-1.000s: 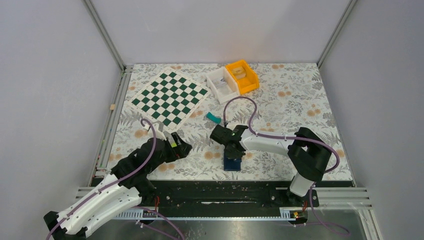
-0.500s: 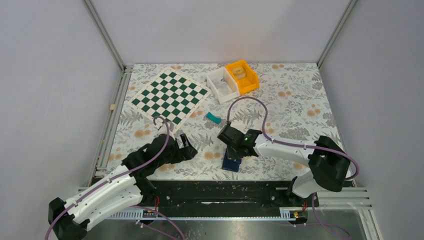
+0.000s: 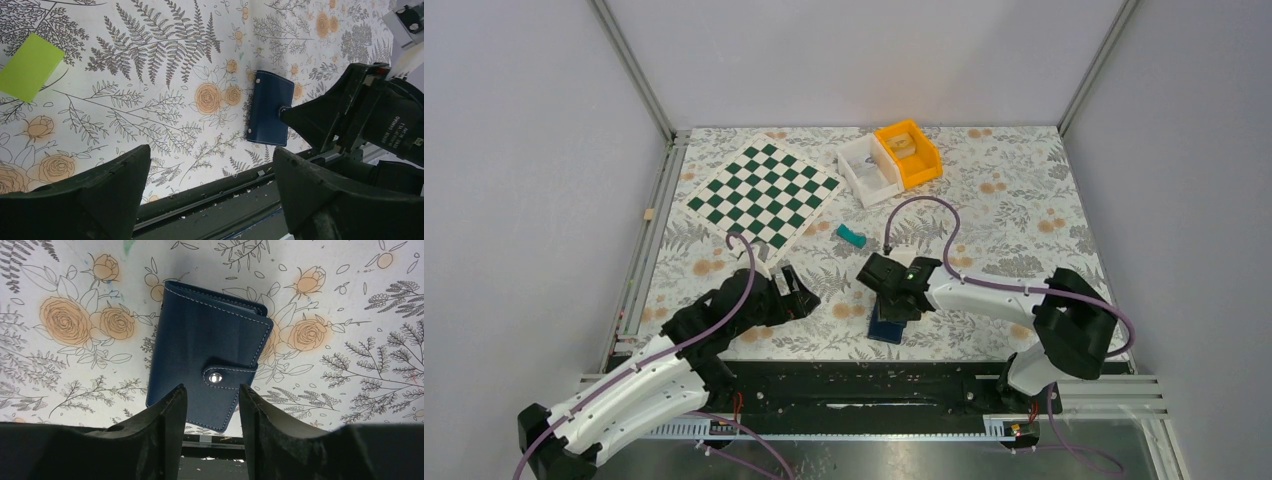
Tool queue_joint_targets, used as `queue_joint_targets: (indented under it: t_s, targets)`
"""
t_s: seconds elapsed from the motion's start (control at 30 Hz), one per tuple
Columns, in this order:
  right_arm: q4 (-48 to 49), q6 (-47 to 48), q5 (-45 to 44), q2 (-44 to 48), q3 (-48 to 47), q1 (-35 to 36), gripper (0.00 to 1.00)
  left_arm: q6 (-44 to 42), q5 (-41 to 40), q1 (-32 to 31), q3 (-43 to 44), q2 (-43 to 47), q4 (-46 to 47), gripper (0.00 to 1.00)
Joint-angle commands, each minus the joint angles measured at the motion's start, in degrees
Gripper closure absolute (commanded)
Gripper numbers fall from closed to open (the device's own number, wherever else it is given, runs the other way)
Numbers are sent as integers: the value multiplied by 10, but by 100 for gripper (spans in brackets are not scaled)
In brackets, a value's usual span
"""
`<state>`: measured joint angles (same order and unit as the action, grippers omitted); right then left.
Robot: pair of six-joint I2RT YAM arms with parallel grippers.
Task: Take the credit cards out of the card holder
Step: Open the card holder at the center of the board.
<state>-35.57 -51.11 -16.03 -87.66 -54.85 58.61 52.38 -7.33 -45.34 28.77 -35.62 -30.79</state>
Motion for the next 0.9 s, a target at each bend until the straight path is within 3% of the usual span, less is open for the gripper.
queue_joint_targets:
  t_s: [0.0, 0.33, 0.6, 0.87]
  targets:
    - [-30, -25, -38, -32, -35, 10, 50, 0, -2, -1, 5, 6, 10, 9]
    - [-47, -30, -80, -108, -58, 19, 54, 12, -1, -1, -14, 43, 1, 9]
    - [10, -12, -64, -80, -6, 21, 98, 13, 11, -1, -12, 23, -3, 9]
    - [101, 59, -27, -18, 35, 21, 100, 14, 13, -1, -2, -1, 2, 11]
